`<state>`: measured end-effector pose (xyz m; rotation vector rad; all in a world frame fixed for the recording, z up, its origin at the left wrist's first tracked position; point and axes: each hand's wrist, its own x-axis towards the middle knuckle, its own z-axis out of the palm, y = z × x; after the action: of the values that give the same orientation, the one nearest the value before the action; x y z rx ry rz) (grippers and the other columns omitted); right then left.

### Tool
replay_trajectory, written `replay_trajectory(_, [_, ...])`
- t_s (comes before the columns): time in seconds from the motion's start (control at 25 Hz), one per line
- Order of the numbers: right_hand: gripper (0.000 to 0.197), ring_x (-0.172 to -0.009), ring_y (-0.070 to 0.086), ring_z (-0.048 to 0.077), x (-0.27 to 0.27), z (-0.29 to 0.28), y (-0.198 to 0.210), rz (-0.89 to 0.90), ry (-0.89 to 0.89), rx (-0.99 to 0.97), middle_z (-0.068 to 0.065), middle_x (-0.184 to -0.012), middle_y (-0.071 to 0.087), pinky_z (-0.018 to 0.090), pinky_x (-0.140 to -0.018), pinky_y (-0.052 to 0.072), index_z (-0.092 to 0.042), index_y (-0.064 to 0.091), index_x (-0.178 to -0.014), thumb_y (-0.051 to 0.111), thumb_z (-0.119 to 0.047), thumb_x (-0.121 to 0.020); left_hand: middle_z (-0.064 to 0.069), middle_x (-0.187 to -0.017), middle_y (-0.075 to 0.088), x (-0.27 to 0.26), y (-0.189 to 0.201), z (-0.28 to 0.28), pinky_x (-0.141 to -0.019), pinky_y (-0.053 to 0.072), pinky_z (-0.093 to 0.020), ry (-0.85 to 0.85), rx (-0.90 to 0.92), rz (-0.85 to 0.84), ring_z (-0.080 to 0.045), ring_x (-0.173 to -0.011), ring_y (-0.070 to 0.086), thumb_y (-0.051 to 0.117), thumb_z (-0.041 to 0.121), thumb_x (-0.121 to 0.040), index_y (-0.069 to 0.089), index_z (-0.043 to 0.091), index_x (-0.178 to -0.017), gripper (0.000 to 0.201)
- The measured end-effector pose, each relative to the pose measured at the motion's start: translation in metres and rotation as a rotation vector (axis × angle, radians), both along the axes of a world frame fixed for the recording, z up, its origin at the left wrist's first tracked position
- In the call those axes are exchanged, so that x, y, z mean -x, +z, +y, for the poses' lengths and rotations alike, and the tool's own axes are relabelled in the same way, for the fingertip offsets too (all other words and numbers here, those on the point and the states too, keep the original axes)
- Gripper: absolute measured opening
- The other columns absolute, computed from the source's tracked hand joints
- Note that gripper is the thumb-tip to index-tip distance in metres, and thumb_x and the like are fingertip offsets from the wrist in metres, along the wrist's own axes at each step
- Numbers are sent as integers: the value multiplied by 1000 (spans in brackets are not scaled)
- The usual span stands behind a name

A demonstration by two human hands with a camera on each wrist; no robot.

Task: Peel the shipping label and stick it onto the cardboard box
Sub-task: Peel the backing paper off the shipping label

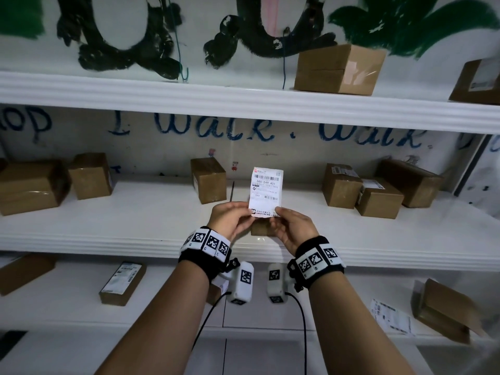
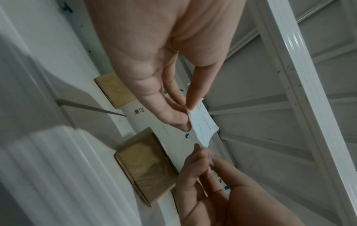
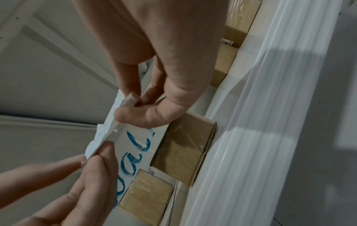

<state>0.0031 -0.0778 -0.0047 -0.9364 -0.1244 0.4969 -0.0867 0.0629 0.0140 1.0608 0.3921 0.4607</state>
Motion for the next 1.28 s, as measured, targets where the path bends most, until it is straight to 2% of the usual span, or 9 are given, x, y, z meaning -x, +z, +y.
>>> replay_trajectory(0.24, [25,-72,76,27,10,4,-1,17,75,-70,33,-101,73,28,-72,63,19,61,-112,63,8,-90,-21,-86,71,1,-2,14,-54,52,-22,211,-151,60,-27,-71,66,59,-16,-83,61,4,-95,23])
replay_trajectory(0.36, [23,-77,77,31,13,5,-1,15,100,-66,32,-97,75,31,-75,63,19,62,-111,62,10,-90,-12,-99,72,2,-7,13,-69,57,-25,295,-540,86,-26,-87,69,69,-6,-80,67,13,-83,19])
replay_trajectory(0.48, [28,-87,75,34,13,8,-2,24,79,-61,35,-106,72,30,-73,64,20,61,-116,64,8,-90,-4,-106,59,4,-3,0,-82,50,-19,332,-1023,91,-19,-96,59,71,-3,-80,72,14,-79,16])
replay_trajectory(0.6, [35,-92,70,37,12,11,-5,26,69,-26,38,-118,67,30,-68,64,18,60,-121,66,6,-89,-4,-104,64,1,0,-8,-90,41,-20,342,-1199,79,-21,-109,51,57,-14,-80,77,10,-76,32])
replay_trajectory(0.84, [31,-86,71,32,7,7,-8,12,83,-23,35,-111,70,29,-70,64,17,63,-117,66,5,-89,-11,-109,75,-4,4,-17,-99,53,-33,175,-1110,146,-24,-104,69,53,3,-93,78,8,-106,28])
replay_trajectory(1.0, [34,-87,72,31,3,7,-9,-29,92,-44,37,-117,67,33,-78,64,17,62,-121,66,3,-90,-5,-91,76,-1,7,-25,-83,58,-24,167,-1081,101,-13,-80,68,67,8,-89,77,7,-95,11])
replay_trajectory(1.12, [36,-88,72,35,2,6,-9,-129,130,46,35,-116,69,44,-82,60,11,66,-119,71,-8,-88,6,-77,69,0,10,-26,-60,47,0,178,-1027,95,4,-68,61,73,13,-87,75,7,-91,7])
replay_trajectory(1.2, [40,-87,72,33,0,6,-8,-152,132,55,34,-115,69,48,-87,56,11,66,-119,74,-9,-85,2,-81,71,-2,11,-25,-60,44,0,179,-1052,99,-1,-71,63,70,10,-89,76,7,-92,7])
replay_trajectory(1.28, [36,-79,73,27,1,6,-7,-144,109,45,32,-109,71,42,-80,56,13,66,-116,72,-5,-85,-4,-88,75,-2,11,-25,-70,46,-9,185,-1080,102,-10,-78,65,65,7,-90,78,7,-91,12])
